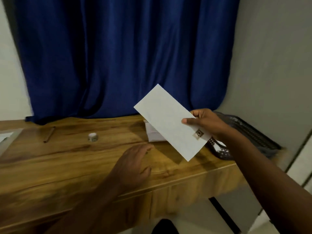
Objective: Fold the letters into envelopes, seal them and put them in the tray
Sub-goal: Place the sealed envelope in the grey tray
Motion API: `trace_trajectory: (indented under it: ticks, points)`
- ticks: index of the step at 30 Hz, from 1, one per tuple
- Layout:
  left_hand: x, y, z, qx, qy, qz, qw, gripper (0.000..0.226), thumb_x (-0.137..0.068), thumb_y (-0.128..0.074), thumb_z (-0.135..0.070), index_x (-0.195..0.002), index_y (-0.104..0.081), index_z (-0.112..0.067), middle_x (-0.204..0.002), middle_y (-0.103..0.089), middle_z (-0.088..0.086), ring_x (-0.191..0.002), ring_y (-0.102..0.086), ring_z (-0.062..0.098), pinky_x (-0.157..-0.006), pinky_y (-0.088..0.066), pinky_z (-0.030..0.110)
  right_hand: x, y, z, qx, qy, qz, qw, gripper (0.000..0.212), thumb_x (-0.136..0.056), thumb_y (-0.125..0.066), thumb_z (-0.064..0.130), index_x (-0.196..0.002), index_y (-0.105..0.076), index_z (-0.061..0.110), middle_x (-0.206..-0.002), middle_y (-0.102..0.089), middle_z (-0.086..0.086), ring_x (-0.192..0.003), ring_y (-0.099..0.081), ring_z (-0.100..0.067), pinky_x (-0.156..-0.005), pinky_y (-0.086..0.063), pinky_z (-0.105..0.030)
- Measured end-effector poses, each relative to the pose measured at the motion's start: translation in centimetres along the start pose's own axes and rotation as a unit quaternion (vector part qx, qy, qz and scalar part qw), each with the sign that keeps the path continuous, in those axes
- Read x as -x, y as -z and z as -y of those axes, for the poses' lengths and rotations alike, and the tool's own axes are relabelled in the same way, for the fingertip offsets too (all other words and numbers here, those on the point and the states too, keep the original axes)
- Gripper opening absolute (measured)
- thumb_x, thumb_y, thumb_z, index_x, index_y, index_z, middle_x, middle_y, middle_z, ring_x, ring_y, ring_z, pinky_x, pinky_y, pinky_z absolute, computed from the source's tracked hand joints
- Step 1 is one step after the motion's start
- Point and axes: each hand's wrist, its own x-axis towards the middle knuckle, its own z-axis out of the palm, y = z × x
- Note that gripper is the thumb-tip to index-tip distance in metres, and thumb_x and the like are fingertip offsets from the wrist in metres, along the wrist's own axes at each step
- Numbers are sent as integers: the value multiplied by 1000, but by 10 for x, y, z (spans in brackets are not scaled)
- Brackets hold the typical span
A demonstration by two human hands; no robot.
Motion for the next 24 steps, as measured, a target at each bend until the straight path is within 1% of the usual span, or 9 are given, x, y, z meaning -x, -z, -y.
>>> trace_trajectory:
  ticks: [2, 4, 8, 10, 12, 15, 19, 22, 24]
  points:
    - [-15, -23, -22, 13, -27, 49, 998, 67, -93, -62, -51, -151, -30, -41, -153, -37, -18, -137, -35, 1, -111, -29, 20, 7, 27, -12, -7, -14, -47, 999, 17, -89, -78, 27, -95, -75, 11, -87, -79, -9, -70, -72, -22, -58, -55, -27]
    - [-27, -42, -40, 36, -48, 107, 992, 65, -96, -57, -54, -153, -29, -42, -154, -32, -21, -139, -33, 0, -109, -28, 17, 13, 55, -26, -11, -33, -100, 994, 23, -89, -77, 29, -100, -74, 8, -88, -79, -11, -69, -72, -23, -57, -57, -29]
    - [-48, -67, -55, 26, -70, 181, 981, 64, -98, -48, -62, -156, -31, -39, -165, -25, -15, -151, -18, 5, -119, -13, 22, 15, 108, -58, -36, -70, -207, 975, 29, -88, -79, 27, -105, -73, 5, -91, -78, -17, -61, -71, -22, -54, -56, -29]
    - [-51, -72, -54, 12, -55, 188, 981, 68, -97, -44, -68, -156, -30, -38, -167, -20, -16, -154, -12, 6, -122, -8, 27, 13, 128, -74, -35, -87, -252, 963, 30, -87, -80, 25, -106, -72, 2, -92, -76, -20, -56, -69, -21, -50, -55, -27]
    - [-51, -75, -50, 4, -50, 189, 981, 70, -96, -41, -71, -157, -29, -38, -167, -17, -17, -154, -10, 5, -122, -5, 26, 9, 140, -89, -16, -108, -275, 955, 28, -87, -79, 24, -103, -72, 3, -92, -76, -21, -55, -69, -21, -48, -53, -26]
    - [-48, -76, -49, 0, -50, 186, 981, 70, -96, -39, -71, -157, -28, -38, -167, -16, -17, -154, -9, 5, -123, -3, 28, -6, 144, -107, 24, -162, -271, 948, 27, -86, -81, 23, -103, -70, 4, -92, -75, -21, -61, -69, -25, -52, -53, -29]
    - [-48, -76, -48, 4, -44, 180, 983, 69, -96, -39, -71, -156, -29, -39, -167, -17, -18, -154, -8, 2, -124, -3, 28, -23, 137, -124, 91, -290, -234, 924, 38, -86, -82, 22, -111, -59, 5, -80, -64, -14, -64, -64, -25, -50, -47, -31]
    - [-49, -76, -48, 8, -44, 175, 984, 68, -96, -41, -70, -155, -32, -39, -166, -19, -19, -153, -9, 1, -123, -2, 26, -26, 130, -142, 101, -306, -189, 927, 39, -87, -81, 18, -117, -58, 7, -87, -64, -13, -70, -64, -27, -53, -47, -31]
    - [-49, -76, -49, 11, -45, 172, 984, 67, -96, -42, -70, -155, -33, -39, -166, -19, -20, -153, -9, 0, -124, -3, 27, -28, 126, -152, 109, -308, -179, 928, 41, -89, -79, 17, -122, -57, 7, -96, -65, -16, -79, -66, -29, -62, -54, -36]
